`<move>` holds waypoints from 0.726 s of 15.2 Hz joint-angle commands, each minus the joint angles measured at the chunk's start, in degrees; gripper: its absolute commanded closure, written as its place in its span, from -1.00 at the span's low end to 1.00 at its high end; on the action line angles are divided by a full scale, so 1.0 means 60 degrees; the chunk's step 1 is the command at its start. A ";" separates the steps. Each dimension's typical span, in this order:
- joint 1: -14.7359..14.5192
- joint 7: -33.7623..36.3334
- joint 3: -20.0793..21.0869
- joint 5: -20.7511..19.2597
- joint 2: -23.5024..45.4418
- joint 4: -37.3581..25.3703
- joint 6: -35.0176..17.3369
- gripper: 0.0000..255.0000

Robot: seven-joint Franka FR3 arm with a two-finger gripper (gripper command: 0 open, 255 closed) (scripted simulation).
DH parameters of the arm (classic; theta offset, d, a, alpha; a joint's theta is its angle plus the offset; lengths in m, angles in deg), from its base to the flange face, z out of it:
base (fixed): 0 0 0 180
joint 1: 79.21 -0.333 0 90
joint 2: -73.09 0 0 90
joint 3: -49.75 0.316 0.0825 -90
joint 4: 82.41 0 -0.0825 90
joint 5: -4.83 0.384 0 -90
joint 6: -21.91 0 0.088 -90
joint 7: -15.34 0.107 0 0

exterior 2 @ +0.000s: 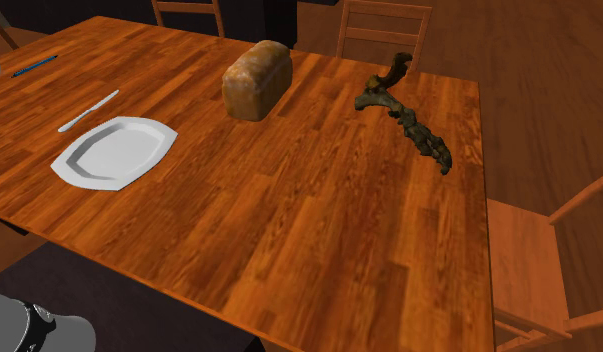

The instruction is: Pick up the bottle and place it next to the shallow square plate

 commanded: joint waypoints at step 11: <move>0.0024 -0.0247 -0.0165 0.0409 -0.0521 0.1935 -0.1624 1.00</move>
